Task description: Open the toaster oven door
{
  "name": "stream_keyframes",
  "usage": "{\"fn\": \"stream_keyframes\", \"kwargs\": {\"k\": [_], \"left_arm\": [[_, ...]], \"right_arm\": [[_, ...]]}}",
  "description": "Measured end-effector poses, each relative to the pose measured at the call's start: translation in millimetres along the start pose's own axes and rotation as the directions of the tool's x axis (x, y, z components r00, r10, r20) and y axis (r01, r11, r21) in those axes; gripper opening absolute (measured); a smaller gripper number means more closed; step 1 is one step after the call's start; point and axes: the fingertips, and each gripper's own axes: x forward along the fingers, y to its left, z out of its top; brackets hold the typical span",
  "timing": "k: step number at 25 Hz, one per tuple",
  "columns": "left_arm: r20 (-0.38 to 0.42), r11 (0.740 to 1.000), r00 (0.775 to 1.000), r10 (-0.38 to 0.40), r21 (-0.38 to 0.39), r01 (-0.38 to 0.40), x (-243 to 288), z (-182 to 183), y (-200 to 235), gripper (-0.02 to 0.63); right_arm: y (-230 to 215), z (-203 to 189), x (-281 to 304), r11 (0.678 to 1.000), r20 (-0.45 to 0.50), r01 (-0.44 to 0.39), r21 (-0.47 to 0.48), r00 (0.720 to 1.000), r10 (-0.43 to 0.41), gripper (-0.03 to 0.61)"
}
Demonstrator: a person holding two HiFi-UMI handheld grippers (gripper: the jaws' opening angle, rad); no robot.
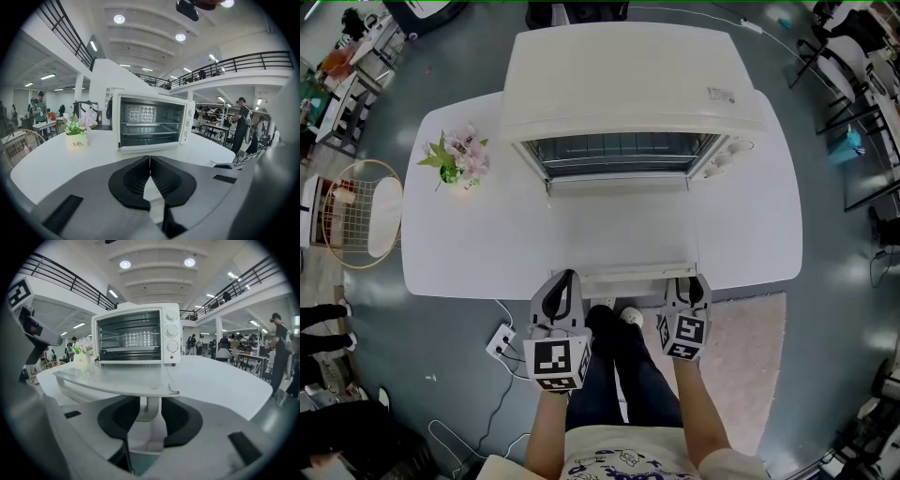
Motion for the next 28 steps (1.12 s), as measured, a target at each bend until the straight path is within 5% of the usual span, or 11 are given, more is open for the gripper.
{"fn": "stream_keyframes", "kwargs": {"k": [28], "left_arm": [[-0.012, 1.0, 1.0, 0.012, -0.019, -0.012, -0.1, -7.1, 12.8, 0.006]], "right_arm": [[0.9, -4.3, -15.9, 0.992, -0.018, -0.059, 0.112, 0.998, 0.062, 0.091]]}}
